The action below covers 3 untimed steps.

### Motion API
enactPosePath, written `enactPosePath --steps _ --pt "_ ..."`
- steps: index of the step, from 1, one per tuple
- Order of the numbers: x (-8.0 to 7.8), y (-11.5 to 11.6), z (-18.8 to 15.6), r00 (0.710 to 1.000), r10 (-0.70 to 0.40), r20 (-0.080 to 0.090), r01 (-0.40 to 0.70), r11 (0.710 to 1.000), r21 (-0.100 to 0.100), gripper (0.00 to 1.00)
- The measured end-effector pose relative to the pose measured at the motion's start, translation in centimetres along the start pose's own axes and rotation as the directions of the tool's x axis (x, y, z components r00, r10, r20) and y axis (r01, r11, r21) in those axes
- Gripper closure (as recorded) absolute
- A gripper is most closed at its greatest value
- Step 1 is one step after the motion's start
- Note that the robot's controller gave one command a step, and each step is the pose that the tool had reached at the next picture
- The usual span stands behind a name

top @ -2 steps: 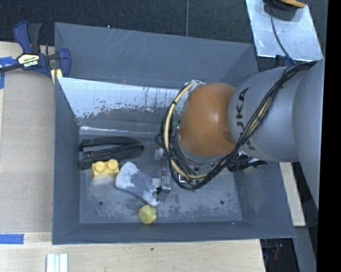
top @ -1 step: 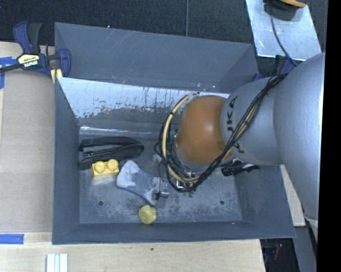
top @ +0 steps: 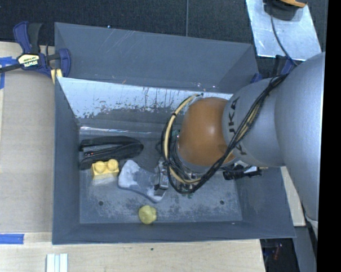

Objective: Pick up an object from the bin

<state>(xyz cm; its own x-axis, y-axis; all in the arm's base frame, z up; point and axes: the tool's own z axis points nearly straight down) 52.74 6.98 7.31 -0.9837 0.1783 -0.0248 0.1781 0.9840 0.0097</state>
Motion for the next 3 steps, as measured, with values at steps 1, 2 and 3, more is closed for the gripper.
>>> enactPosePath --steps 1,2,3 --pt "0.0 0.0 0.0 1.0 0.0 0.0 0.0 1.0 0.0 1.0" --pt "0.2 -0.1 -3.6 1.0 0.001 -0.011 -0.001 1.0 0.004 1.0" --pt "0.0 -0.1 -7.1 1.0 0.0 -0.006 0.0 1.0 0.003 1.0"
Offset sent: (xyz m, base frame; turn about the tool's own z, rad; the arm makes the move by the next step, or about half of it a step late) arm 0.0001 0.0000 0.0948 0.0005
